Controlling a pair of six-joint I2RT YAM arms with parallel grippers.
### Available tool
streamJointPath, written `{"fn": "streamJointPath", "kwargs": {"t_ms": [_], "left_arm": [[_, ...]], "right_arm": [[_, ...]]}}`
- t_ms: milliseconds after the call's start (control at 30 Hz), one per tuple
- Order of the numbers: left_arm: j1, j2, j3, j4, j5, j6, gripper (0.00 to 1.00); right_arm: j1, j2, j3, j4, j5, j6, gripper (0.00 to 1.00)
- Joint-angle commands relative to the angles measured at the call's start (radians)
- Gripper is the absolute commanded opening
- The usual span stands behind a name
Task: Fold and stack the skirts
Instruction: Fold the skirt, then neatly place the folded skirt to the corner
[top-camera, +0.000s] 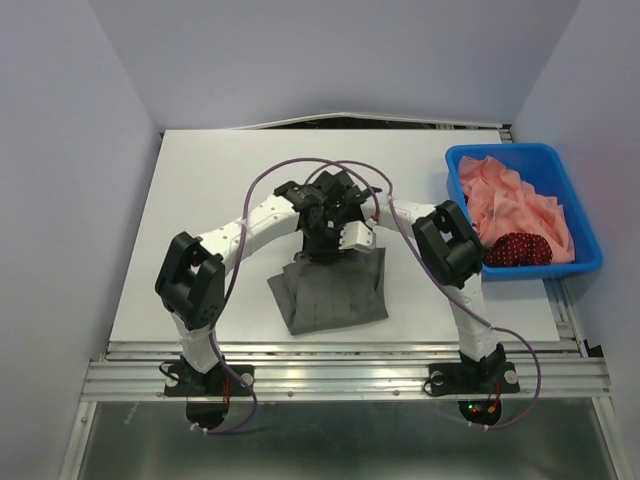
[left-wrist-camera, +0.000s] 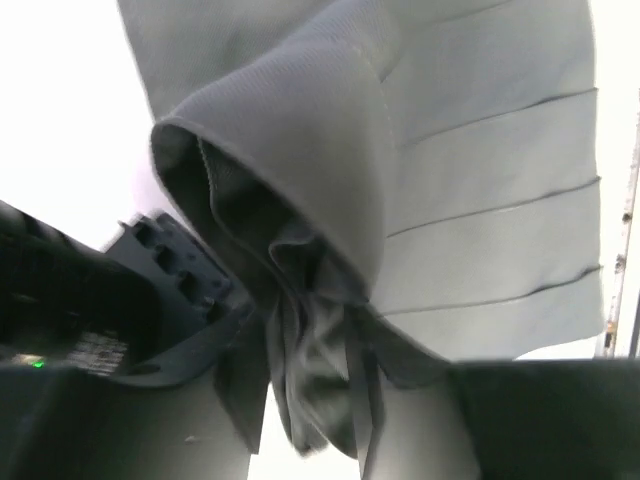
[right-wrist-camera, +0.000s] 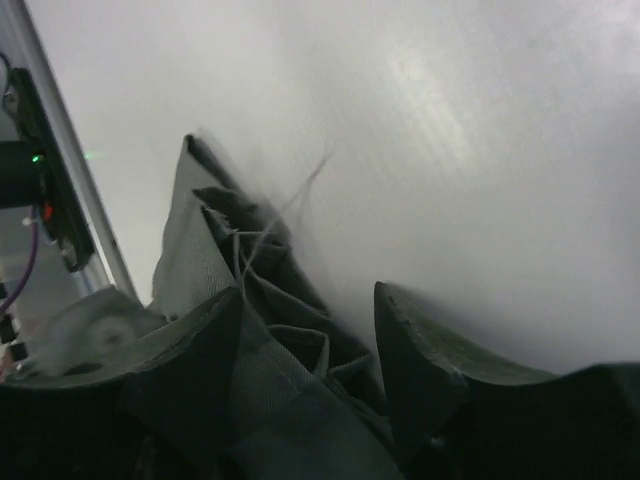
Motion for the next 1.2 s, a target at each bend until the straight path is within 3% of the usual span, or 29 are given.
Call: {"fn": "streamJointPath", "kwargs": {"t_ms": [0, 67, 100, 167, 333, 467, 500, 600, 733, 867, 1033, 1167], "left_arm": [[0.038, 0.024, 0.014, 0.069, -0.099, -0.103, 0.50], [0.052, -0.016, 0.019, 0.081, -0.127, -0.145, 0.58], [0.072, -0.030, 0.035, 0.086, -0.132, -0.161, 0.61], [0.095, -0.079, 0.062, 0.093, -0.159, -0.223, 0.66], [0.127, -0.220, 0.030, 0.153, -0.169, -0.400, 0.68], [0.124, -0.364, -0.136, 0.323, -0.161, -0.726, 0.54], [0.119, -0.399, -0.215, 0.357, -0.184, -0.879, 0.52], [0.034, -0.423, -0.306, 0.444, -0.239, -1.041, 0.53], [-0.091, -0.319, -0.331, 0.420, -0.336, -1.314, 0.73], [-0.111, -0.228, -0.345, 0.451, -0.348, -1.411, 0.87], [-0.158, -0.033, -0.323, 0.437, -0.354, -1.485, 0.90], [-0.123, 0.137, -0.280, 0.409, -0.405, -1.465, 0.93]], "right_arm": [[-0.017, 0.021, 0.078, -0.032, 0.259, -0.024, 0.69], [-0.063, 0.023, 0.152, -0.035, 0.316, -0.036, 0.74], [-0.083, 0.023, 0.176, -0.035, 0.336, -0.036, 0.82], [-0.147, 0.026, 0.253, -0.039, 0.350, -0.025, 0.89], [-0.226, -0.020, 0.379, -0.128, 0.336, -0.038, 0.89], [-0.238, -0.207, 0.263, -0.174, 0.343, -0.081, 0.86], [-0.238, -0.286, 0.193, -0.197, 0.341, -0.084, 0.85], [-0.238, -0.399, 0.071, -0.217, 0.390, -0.087, 0.84], [-0.294, -0.590, -0.099, -0.236, 0.490, -0.067, 0.89], [-0.385, -0.667, -0.162, -0.257, 0.516, -0.035, 1.00], [-0.436, -0.683, -0.175, -0.276, 0.513, -0.044, 1.00], [-0.482, -0.678, -0.167, -0.276, 0.494, -0.061, 1.00]]}}
